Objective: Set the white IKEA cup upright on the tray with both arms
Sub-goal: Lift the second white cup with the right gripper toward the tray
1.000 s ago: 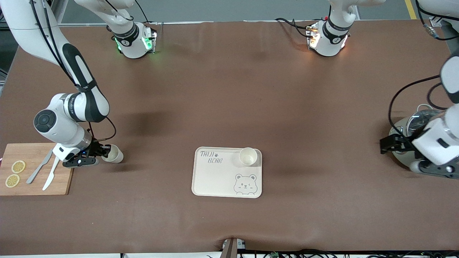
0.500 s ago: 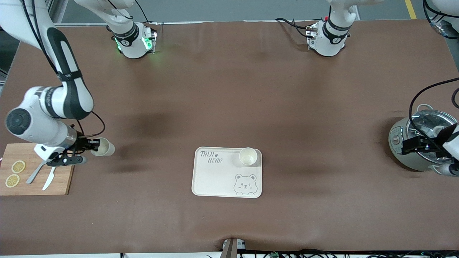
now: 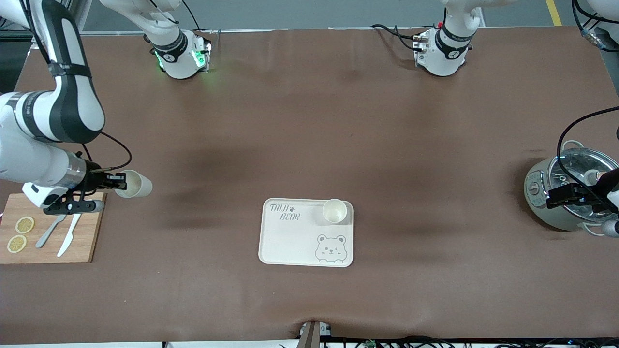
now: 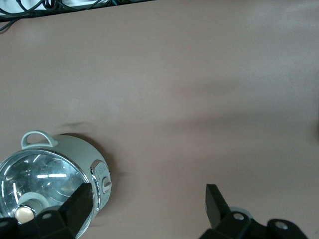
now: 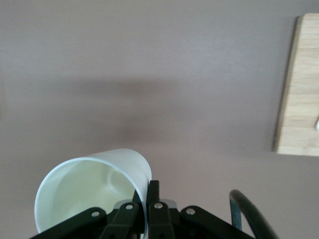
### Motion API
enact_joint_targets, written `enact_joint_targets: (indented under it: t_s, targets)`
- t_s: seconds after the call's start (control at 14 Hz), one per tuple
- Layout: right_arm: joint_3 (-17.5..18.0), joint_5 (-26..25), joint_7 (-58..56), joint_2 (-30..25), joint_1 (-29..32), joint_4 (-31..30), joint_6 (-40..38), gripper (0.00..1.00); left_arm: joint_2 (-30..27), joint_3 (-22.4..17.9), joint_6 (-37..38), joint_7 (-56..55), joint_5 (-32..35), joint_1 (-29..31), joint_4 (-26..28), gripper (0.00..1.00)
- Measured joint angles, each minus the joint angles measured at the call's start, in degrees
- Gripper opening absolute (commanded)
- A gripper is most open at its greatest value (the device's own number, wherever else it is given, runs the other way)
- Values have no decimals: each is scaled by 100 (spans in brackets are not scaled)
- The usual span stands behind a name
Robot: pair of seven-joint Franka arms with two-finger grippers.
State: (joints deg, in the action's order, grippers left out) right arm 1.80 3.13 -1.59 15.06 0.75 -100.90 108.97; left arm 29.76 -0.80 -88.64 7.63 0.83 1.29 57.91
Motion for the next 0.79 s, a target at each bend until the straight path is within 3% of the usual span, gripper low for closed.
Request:
enact_joint_targets:
  t_s: [0.43,0.79]
  targets:
    - [32,289,2414,0,-1340,654,-246,0,-302,238,367,-373,-23,-19,77,100]
    - [31,294,3994,444,-2132,1062,67,0,-853,361,455,-467,-24,-40,605,100]
